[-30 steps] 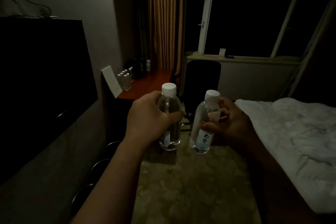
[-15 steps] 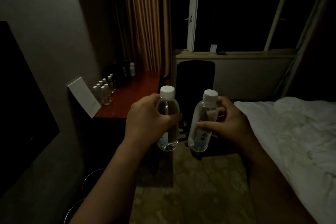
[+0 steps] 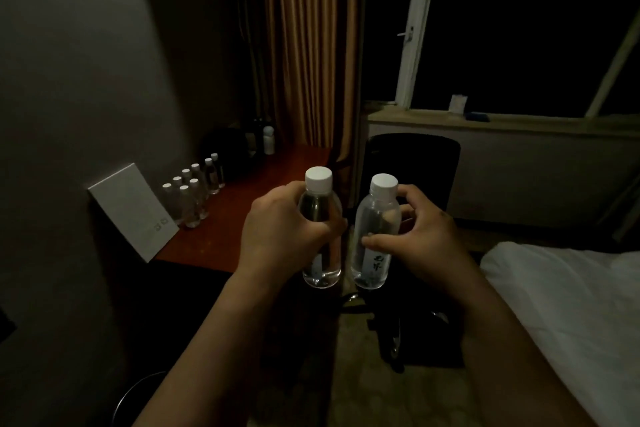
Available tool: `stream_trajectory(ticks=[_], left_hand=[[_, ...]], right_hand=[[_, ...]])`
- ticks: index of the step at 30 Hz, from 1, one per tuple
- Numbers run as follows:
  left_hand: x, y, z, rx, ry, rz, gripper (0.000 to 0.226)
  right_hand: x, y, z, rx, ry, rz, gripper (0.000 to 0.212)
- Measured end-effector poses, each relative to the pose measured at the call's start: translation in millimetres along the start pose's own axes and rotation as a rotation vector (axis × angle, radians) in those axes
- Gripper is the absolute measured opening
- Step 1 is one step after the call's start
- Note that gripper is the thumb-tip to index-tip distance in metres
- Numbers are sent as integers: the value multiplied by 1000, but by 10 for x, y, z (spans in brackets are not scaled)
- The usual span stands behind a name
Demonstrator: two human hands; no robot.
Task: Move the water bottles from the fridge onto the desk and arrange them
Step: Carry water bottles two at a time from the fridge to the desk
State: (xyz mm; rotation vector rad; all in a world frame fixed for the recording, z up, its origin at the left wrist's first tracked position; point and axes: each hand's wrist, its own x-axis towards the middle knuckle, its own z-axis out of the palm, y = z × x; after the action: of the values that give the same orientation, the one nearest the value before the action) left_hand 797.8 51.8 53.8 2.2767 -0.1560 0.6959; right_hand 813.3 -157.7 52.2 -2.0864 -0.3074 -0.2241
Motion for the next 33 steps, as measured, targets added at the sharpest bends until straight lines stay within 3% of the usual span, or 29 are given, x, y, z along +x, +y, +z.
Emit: stream_trajectory(ticks=[12,21,33], left_hand=[[1710,-1535,610,166,48,-140,53],[3146,-2634,641,225,98,-243,54],[4055,-3994,1031,333,231,-638,47]], right_hand=[[2465,533,980,8,-130,-52,71],[4361,599,1897,-52,-304,-155,72],[6181,1117,3303,-57,-652,-245,70]])
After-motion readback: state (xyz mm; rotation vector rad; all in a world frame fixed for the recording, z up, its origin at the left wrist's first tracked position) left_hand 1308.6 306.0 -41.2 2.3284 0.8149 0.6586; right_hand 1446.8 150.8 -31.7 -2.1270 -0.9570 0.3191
